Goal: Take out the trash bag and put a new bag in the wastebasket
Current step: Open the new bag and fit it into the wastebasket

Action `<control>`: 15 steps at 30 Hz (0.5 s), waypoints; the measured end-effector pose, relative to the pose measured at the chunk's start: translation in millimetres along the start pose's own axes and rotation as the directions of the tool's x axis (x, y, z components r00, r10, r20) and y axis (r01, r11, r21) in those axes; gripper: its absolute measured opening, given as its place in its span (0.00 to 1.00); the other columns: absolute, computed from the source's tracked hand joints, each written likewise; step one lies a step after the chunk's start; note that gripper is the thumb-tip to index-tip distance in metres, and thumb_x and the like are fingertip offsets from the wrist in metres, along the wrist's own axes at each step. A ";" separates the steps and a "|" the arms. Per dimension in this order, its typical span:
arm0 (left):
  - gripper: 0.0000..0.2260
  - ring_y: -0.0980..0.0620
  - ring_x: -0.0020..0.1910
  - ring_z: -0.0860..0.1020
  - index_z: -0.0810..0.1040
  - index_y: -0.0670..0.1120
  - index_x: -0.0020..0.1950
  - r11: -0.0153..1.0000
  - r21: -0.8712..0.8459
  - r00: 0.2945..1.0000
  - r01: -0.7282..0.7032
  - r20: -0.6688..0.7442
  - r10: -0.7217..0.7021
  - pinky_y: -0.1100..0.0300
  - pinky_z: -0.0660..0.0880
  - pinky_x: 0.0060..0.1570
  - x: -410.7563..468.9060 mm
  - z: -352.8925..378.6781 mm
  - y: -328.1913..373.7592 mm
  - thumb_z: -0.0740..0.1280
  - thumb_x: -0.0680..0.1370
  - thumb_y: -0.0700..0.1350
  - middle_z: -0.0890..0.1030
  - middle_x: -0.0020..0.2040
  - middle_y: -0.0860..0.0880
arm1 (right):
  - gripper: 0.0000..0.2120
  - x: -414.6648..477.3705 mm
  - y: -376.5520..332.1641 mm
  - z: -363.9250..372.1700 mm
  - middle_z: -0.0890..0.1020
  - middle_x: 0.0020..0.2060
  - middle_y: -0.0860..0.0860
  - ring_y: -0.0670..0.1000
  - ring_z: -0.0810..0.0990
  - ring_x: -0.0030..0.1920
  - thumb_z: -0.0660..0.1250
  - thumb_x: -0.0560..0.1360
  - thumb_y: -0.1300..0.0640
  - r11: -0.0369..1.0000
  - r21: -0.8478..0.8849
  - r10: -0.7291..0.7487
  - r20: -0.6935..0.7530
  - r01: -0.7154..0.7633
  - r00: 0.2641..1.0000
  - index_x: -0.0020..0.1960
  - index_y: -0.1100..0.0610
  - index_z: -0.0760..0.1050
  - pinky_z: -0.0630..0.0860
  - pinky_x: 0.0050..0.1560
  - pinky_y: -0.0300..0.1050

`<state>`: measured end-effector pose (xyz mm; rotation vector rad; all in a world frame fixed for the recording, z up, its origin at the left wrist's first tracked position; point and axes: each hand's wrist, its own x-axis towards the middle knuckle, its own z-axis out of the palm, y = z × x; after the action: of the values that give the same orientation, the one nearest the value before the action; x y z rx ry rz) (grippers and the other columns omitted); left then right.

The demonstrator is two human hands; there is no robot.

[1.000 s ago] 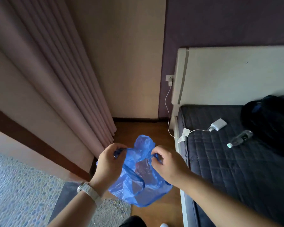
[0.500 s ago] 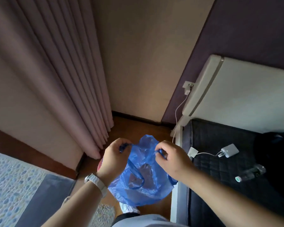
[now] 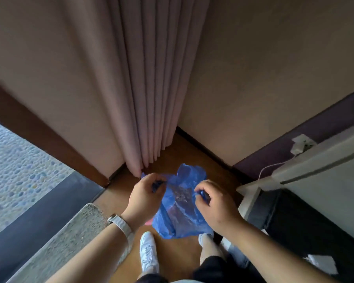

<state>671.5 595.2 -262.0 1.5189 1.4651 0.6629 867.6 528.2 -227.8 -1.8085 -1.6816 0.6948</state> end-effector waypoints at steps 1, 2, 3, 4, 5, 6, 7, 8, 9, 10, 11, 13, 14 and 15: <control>0.15 0.63 0.34 0.76 0.75 0.61 0.38 0.999 0.005 0.999 0.034 -0.025 -0.033 0.71 0.69 0.37 3.8 6.6 -10.8 0.70 0.73 0.40 0.80 0.34 0.57 | 0.03 8.0 10.4 8.1 0.77 0.41 0.41 0.41 0.77 0.43 0.62 0.71 0.56 0.999 0.031 -0.008 0.033 0.007 0.999 0.44 0.53 0.75 0.76 0.45 0.44; 0.15 0.64 0.35 0.76 0.76 0.60 0.38 0.998 0.003 0.996 0.065 -0.058 -0.064 0.74 0.68 0.36 7.1 13.1 -21.3 0.70 0.73 0.39 0.80 0.34 0.57 | 0.03 15.5 21.9 17.9 0.77 0.41 0.42 0.42 0.78 0.44 0.62 0.72 0.55 0.999 0.048 -0.026 0.058 0.023 0.998 0.44 0.52 0.74 0.77 0.46 0.47; 0.14 0.65 0.36 0.76 0.77 0.58 0.39 0.995 0.001 0.990 0.097 -0.099 -0.096 0.75 0.67 0.36 10.8 19.7 -32.1 0.70 0.73 0.37 0.80 0.35 0.57 | 0.03 22.9 34.9 28.8 0.77 0.43 0.41 0.43 0.78 0.45 0.62 0.72 0.54 0.998 0.043 -0.049 0.079 0.045 0.996 0.44 0.50 0.73 0.78 0.45 0.50; 0.13 0.66 0.37 0.76 0.78 0.56 0.40 0.991 -0.002 0.982 0.130 -0.141 -0.129 0.76 0.67 0.36 15.1 26.6 -43.6 0.70 0.72 0.37 0.80 0.35 0.58 | 0.03 30.5 48.8 40.1 0.77 0.44 0.40 0.42 0.79 0.46 0.61 0.72 0.53 0.998 0.038 -0.063 0.100 0.059 0.993 0.45 0.48 0.72 0.78 0.45 0.52; 0.12 0.67 0.37 0.76 0.79 0.54 0.40 0.986 -0.007 0.970 0.169 -0.176 -0.168 0.76 0.67 0.37 19.8 33.9 -55.9 0.70 0.72 0.36 0.80 0.36 0.58 | 0.03 37.6 62.9 51.9 0.77 0.47 0.38 0.42 0.79 0.49 0.61 0.72 0.52 0.997 0.035 -0.065 0.119 0.061 0.991 0.45 0.46 0.72 0.78 0.45 0.54; 0.12 0.66 0.38 0.77 0.79 0.53 0.40 0.979 -0.017 0.957 0.204 -0.208 -0.203 0.76 0.67 0.37 24.1 41.7 -68.5 0.70 0.72 0.35 0.80 0.36 0.57 | 0.03 44.6 76.7 63.8 0.76 0.50 0.38 0.41 0.78 0.51 0.61 0.72 0.51 0.997 0.043 -0.067 0.137 0.061 0.988 0.45 0.45 0.72 0.78 0.46 0.56; 0.11 0.65 0.37 0.77 0.79 0.53 0.40 0.972 -0.028 0.942 0.235 -0.242 -0.234 0.76 0.67 0.37 26.9 49.4 -81.3 0.69 0.72 0.35 0.81 0.36 0.57 | 0.03 51.1 89.8 75.7 0.76 0.52 0.40 0.41 0.77 0.53 0.62 0.72 0.53 0.995 0.070 -0.079 0.157 0.069 0.984 0.45 0.45 0.72 0.77 0.48 0.55; 0.12 0.64 0.37 0.77 0.79 0.53 0.40 0.964 -0.043 0.924 0.264 -0.274 -0.265 0.75 0.68 0.37 30.3 57.7 -94.4 0.69 0.72 0.35 0.81 0.37 0.56 | 0.04 57.6 102.5 87.2 0.76 0.54 0.43 0.41 0.76 0.55 0.63 0.71 0.55 0.991 0.107 -0.102 0.175 0.084 0.979 0.44 0.46 0.72 0.76 0.50 0.53; 0.12 0.63 0.36 0.77 0.79 0.54 0.40 0.953 -0.074 0.904 0.295 -0.301 -0.304 0.73 0.69 0.37 33.7 66.5 -106.9 0.69 0.72 0.35 0.82 0.37 0.55 | 0.04 64.0 114.9 98.4 0.76 0.55 0.46 0.41 0.75 0.55 0.63 0.71 0.57 0.985 0.141 -0.124 0.192 0.098 0.973 0.43 0.47 0.72 0.76 0.52 0.50; 0.13 0.62 0.35 0.77 0.79 0.54 0.39 0.939 -0.113 0.881 0.326 -0.323 -0.345 0.69 0.71 0.38 37.1 76.3 -120.2 0.69 0.73 0.35 0.82 0.37 0.54 | 0.05 69.2 127.6 109.3 0.75 0.56 0.47 0.42 0.75 0.56 0.63 0.71 0.57 0.981 0.162 -0.142 0.214 0.108 0.966 0.43 0.48 0.72 0.75 0.54 0.46; 0.12 0.59 0.35 0.78 0.79 0.53 0.39 0.924 -0.150 0.857 0.352 -0.344 -0.383 0.65 0.73 0.39 39.7 85.9 -132.8 0.69 0.73 0.35 0.82 0.37 0.54 | 0.05 73.6 139.7 120.1 0.75 0.57 0.47 0.43 0.75 0.57 0.63 0.70 0.57 0.978 0.170 -0.159 0.239 0.120 0.958 0.43 0.48 0.71 0.74 0.56 0.43; 0.08 0.54 0.36 0.79 0.80 0.53 0.39 0.901 -0.216 0.827 0.377 -0.360 -0.432 0.58 0.74 0.41 43.9 105.8 -157.9 0.69 0.72 0.40 0.82 0.35 0.53 | 0.04 79.0 166.1 143.2 0.75 0.58 0.46 0.43 0.74 0.58 0.62 0.70 0.56 0.974 0.178 -0.184 0.288 0.136 0.940 0.43 0.47 0.71 0.69 0.58 0.34; 0.05 0.51 0.37 0.80 0.80 0.54 0.40 0.892 -0.248 0.817 0.377 -0.365 -0.447 0.57 0.75 0.41 45.3 116.1 -170.3 0.69 0.70 0.43 0.82 0.35 0.53 | 0.04 80.6 179.4 155.0 0.74 0.59 0.46 0.41 0.74 0.58 0.62 0.70 0.55 0.973 0.185 -0.190 0.307 0.137 0.933 0.44 0.47 0.70 0.66 0.59 0.30; 0.05 0.50 0.37 0.81 0.80 0.56 0.41 0.886 -0.269 0.808 0.378 -0.372 -0.457 0.56 0.76 0.42 45.5 126.3 -183.3 0.67 0.69 0.46 0.83 0.36 0.55 | 0.04 80.6 191.8 167.5 0.74 0.60 0.45 0.40 0.73 0.59 0.62 0.70 0.55 0.971 0.196 -0.193 0.326 0.134 0.926 0.44 0.47 0.70 0.64 0.59 0.29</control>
<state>697.9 590.9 -487.6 0.8839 1.9352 0.8618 889.7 609.0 -481.4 -1.4684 -1.9034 1.0930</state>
